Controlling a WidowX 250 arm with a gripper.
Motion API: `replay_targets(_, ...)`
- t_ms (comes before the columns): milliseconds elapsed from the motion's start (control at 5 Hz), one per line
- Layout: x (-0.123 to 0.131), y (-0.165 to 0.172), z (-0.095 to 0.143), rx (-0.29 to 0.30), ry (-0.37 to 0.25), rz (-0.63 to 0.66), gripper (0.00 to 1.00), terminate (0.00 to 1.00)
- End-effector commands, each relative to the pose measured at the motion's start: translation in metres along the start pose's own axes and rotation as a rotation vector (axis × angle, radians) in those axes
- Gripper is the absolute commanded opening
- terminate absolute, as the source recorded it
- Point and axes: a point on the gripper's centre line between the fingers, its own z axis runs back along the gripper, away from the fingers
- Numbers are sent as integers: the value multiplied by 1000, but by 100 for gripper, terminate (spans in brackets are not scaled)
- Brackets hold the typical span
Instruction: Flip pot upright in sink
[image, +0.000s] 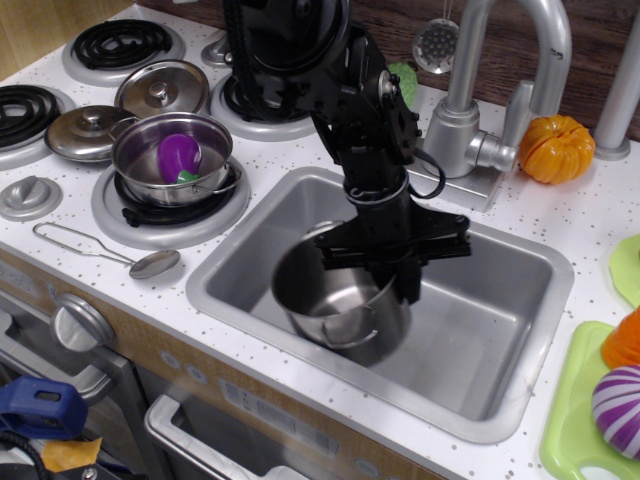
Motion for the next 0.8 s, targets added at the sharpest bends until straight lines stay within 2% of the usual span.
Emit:
replay_targets(0, 10, -12, 18, 41, -151, -128, 100, 0)
replay_targets(200, 9, -9, 14, 62, -222, -208, 100, 0)
replay_targets(600, 9, -9, 14, 62, -222, -208, 100, 0)
